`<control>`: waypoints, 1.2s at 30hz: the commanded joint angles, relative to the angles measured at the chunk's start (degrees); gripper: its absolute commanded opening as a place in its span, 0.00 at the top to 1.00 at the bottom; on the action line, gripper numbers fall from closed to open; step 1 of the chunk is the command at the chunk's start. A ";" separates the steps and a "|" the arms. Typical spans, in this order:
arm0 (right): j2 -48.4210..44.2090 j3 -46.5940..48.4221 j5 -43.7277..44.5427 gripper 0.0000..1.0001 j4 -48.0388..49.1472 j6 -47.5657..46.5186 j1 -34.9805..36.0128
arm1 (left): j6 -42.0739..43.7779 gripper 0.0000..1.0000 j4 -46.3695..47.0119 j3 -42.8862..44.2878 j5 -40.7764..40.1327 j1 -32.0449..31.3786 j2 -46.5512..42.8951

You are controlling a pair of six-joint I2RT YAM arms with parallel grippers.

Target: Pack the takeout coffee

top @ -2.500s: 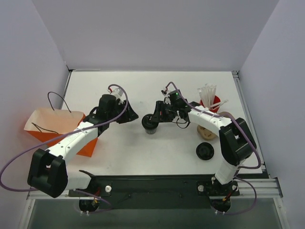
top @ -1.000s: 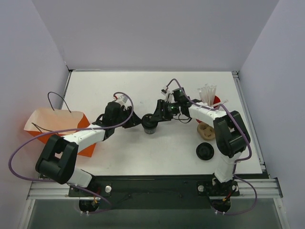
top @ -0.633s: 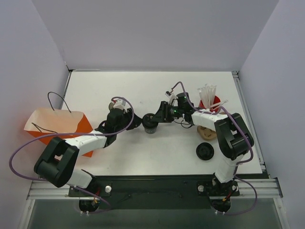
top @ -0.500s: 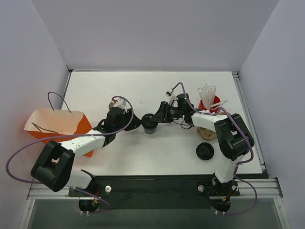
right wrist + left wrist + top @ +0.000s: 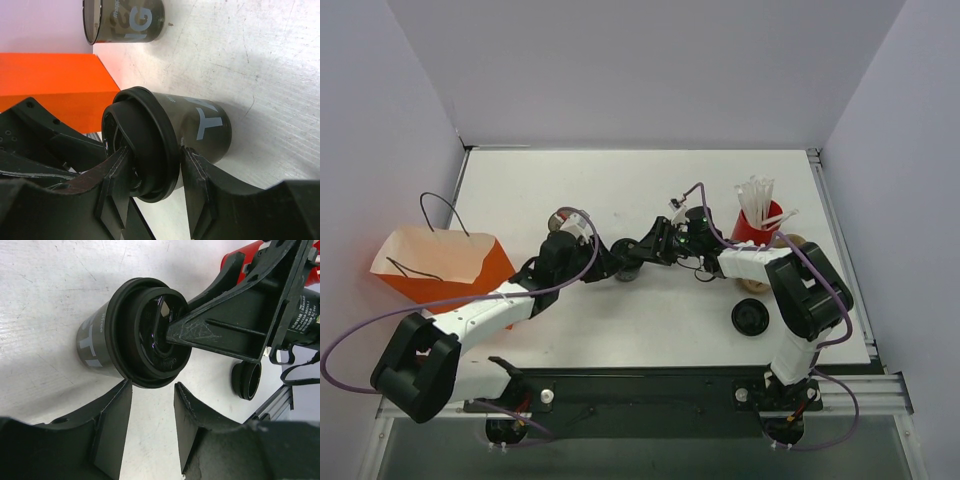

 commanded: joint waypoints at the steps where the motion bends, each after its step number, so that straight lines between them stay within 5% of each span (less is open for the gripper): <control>1: 2.35 -3.89 7.89 0.67 -9.97 0.29 1.97 | -3.01 0.51 7.09 -1.45 0.39 -0.25 1.56; 22: 0.50 0.59 14.13 0.67 -22.44 -6.20 3.73 | -5.39 0.56 8.50 -6.11 -5.33 1.15 5.86; 31: 4.45 5.07 15.36 0.67 -28.77 -9.20 4.17 | -5.83 0.76 9.38 -9.62 -6.03 2.82 9.47; 36: 5.69 8.50 15.36 0.68 -31.50 -11.22 4.08 | -4.69 0.65 6.67 -6.57 -3.04 3.26 6.32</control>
